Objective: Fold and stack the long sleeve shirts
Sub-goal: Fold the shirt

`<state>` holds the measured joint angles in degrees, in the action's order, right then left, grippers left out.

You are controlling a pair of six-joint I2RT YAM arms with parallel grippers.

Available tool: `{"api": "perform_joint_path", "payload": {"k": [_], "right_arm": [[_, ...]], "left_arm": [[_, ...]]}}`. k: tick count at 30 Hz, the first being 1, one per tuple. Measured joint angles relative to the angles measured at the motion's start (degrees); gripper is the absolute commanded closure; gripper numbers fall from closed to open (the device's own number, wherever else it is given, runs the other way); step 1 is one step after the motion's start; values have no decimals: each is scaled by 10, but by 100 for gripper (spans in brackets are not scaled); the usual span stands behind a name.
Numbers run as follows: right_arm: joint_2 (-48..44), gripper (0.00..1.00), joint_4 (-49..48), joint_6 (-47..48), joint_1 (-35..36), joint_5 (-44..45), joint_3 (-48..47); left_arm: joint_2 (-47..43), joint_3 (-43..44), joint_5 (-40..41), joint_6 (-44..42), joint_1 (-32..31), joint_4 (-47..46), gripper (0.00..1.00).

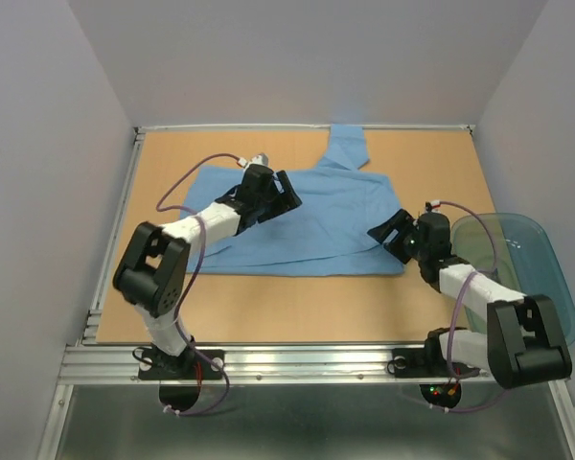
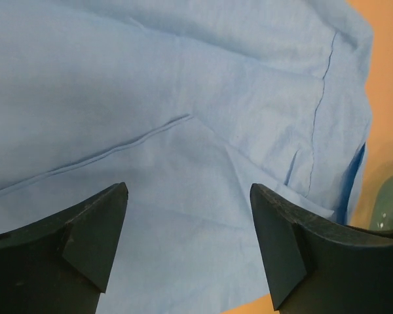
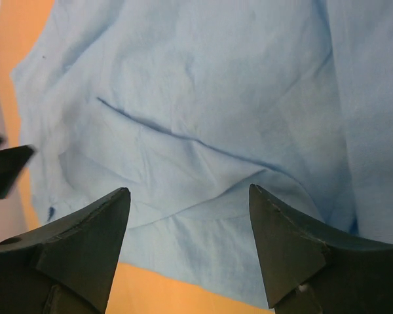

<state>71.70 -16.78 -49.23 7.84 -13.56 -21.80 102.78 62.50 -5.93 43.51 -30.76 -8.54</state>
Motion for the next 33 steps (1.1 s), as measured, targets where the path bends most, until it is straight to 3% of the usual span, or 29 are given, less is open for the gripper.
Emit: {"api": "perform_joint_path", "payload": {"k": [5, 10, 19, 27, 33], "right_arm": [[-43, 23, 111, 105, 0, 39, -101], [-6, 27, 153, 166, 0, 69, -209], [154, 37, 231, 236, 17, 113, -317], [209, 51, 285, 257, 39, 146, -315], [200, 51, 294, 247, 40, 151, -270]], "left_arm": [[-147, 10, 136, -55, 13, 82, 11], [-163, 36, 203, -101, 70, 137, 10], [-87, -10, 204, -120, 125, 192, 10], [-55, -27, 175, -140, 147, 205, 10], [-63, -66, 106, -160, 161, 205, 9]]}}
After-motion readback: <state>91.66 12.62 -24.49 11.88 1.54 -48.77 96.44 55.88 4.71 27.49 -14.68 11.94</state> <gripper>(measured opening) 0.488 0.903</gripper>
